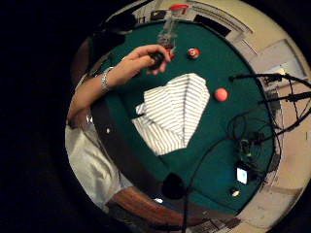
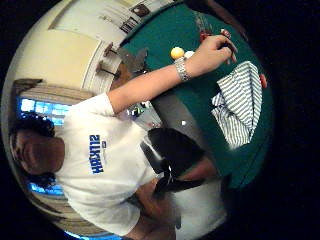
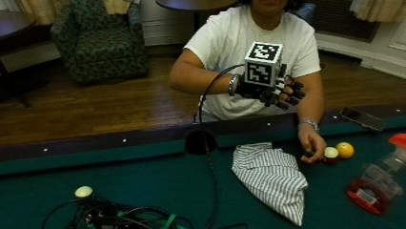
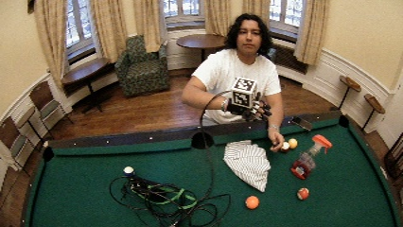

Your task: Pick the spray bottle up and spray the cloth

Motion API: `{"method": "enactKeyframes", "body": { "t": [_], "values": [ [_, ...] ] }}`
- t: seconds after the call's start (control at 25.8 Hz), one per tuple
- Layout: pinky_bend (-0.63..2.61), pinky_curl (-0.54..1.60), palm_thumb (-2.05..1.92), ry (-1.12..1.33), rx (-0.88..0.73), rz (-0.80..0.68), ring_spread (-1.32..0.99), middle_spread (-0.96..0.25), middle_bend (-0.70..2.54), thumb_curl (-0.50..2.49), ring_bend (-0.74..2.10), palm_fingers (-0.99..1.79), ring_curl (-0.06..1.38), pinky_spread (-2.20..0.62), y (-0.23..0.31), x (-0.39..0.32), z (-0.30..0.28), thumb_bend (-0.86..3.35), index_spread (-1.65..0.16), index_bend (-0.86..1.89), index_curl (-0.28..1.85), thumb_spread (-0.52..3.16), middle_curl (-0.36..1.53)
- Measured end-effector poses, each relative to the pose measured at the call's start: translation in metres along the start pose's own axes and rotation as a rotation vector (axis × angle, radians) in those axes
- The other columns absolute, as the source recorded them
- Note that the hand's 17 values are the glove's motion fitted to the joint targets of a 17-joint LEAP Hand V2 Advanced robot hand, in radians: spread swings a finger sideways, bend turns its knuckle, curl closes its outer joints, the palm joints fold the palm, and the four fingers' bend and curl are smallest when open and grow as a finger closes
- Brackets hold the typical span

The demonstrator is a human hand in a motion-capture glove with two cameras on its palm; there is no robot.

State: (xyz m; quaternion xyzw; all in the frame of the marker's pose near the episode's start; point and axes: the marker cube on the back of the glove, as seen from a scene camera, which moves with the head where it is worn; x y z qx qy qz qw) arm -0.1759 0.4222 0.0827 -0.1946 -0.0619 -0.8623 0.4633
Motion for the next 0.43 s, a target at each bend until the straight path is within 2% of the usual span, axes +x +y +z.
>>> {"method": "enactKeyframes", "body": {
  "t": [0.43],
  "values": [
    [0.38, 0.35, 0.39, 0.0, -0.008, -0.085, -0.13, -0.14, 0.17, 0.34, 0.38, 0.35, 0.33, 0.18, 0.008, -0.034, 0.0, -0.03, -0.44, 0.14, 0.28, 1.04, 0.33]
  ]
}}
